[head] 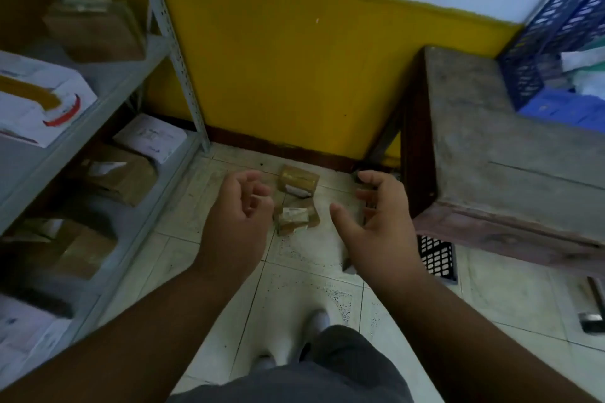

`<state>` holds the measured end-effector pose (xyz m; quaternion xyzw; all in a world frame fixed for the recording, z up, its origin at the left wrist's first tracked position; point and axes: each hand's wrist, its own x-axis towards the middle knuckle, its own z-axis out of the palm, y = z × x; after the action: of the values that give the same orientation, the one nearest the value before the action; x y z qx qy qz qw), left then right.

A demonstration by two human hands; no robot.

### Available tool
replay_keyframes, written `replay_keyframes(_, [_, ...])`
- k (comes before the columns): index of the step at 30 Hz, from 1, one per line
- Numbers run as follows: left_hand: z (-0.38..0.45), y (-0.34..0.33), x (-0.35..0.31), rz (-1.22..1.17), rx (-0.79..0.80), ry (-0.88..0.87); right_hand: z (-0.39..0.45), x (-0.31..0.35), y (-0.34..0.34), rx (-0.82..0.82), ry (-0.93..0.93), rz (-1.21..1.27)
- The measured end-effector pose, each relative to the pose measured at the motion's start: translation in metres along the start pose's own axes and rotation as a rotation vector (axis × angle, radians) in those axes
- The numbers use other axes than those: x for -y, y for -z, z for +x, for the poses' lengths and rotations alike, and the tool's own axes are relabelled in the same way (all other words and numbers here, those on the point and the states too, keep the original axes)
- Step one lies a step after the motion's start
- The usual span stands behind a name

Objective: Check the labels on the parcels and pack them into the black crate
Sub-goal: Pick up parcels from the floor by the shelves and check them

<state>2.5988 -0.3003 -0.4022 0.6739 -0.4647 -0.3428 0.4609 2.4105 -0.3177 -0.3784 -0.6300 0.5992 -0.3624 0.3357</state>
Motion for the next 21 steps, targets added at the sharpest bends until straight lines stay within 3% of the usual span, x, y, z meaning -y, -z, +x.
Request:
replay_keyframes(8, [0.153, -0.057, 0.028, 0.168, 0.069, -0.060, 0.173, -0.065, -0.073, 0.125, -0.044, 0.008])
replay_keyframes(11, [0.207, -0.080, 0.054, 0.178, 0.062, 0.024, 0.241, -0.097, -0.102, 0.156, -0.122, 0.008])
replay_keyframes(16, [0.297, -0.133, 0.135, 0.177, 0.075, 0.238, 0.324, -0.174, -0.161, 0.153, -0.267, -0.035])
replay_keyframes(21, [0.386, -0.200, 0.255, 0.169, 0.146, 0.339, 0.372, -0.290, -0.247, 0.128, -0.397, 0.000])
